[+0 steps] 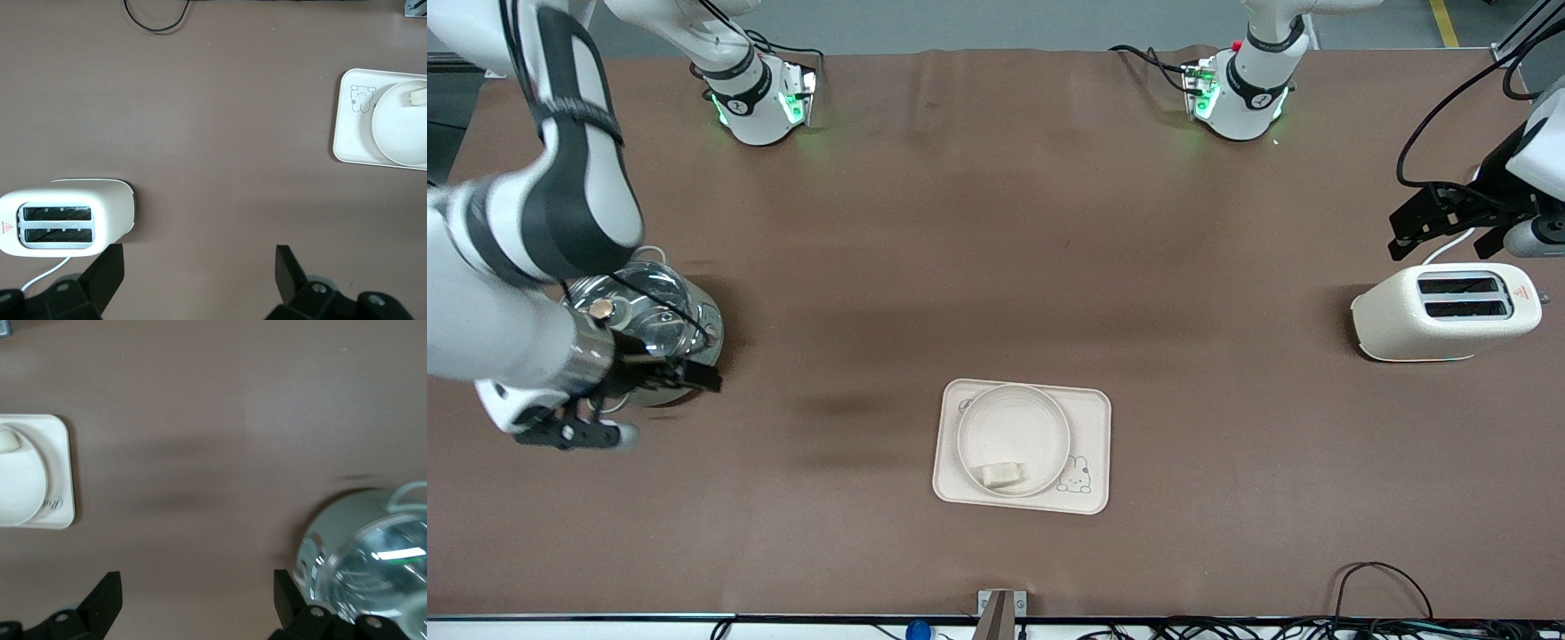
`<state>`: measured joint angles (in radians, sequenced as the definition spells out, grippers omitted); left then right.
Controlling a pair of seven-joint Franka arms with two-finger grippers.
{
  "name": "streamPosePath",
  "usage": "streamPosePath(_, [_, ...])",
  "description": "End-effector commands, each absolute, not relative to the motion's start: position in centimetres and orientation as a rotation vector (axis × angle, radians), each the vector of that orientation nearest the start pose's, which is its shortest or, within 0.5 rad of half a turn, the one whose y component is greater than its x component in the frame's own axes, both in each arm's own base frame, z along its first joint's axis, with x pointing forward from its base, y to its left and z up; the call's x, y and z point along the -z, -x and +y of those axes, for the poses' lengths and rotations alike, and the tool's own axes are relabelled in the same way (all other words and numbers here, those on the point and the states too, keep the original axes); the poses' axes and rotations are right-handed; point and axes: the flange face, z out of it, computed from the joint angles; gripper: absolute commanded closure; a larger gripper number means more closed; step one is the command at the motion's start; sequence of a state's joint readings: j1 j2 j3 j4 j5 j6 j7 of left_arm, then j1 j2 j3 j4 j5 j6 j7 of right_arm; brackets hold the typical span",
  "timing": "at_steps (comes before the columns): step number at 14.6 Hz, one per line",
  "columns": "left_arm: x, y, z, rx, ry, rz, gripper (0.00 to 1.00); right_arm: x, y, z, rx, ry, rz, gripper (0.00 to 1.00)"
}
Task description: Place bun in plate and plate on tray
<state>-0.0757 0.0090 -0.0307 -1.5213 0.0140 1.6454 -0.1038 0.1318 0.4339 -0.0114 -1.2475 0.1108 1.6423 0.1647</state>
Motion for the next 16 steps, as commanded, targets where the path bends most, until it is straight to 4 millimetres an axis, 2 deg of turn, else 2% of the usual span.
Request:
streamPosePath(1, [-65.5,-56.5,-5.6,0.193,3.143,0.027,0.00,-54.6,-62.3,8.5,-0.120,3.104,0.022,0.00])
streamPosePath(4, [-65.5,-56.5,-5.6,0.193,3.141,0.024,0.00,-58.0,-58.9,5.9,-0.084,3.165,0.016,0.00])
streamPosePath(6, [-65.5,-56.5,-5.6,0.193,3.140,0.019,0.00,-60.3,-57.1,2.7,-0.076,3.164,0.012,0.00])
streamPosePath(8, [-65.5,-56.5,-5.6,0.193,3.140,0.022,0.00,-63.2,-54.7,0.9,-0.062,3.163,0.014,0.00])
streamPosePath(10, [-65.5,-56.5,-5.6,0.193,3.140,0.022,0.00,-64.9,-52.6,-1.4,-0.025,3.163,0.072,0.00])
streamPosePath(13, [-65.5,-56.5,-5.5,0.193,3.137,0.015,0.00,-64.9,-52.2,-4.2,-0.031,3.162,0.039,0.00])
streamPosePath(16, [-65.2,-56.6,-5.6,0.186,3.140,0.022,0.00,-65.0,-52.1,-4.4,-0.033,3.159,0.041,0.00])
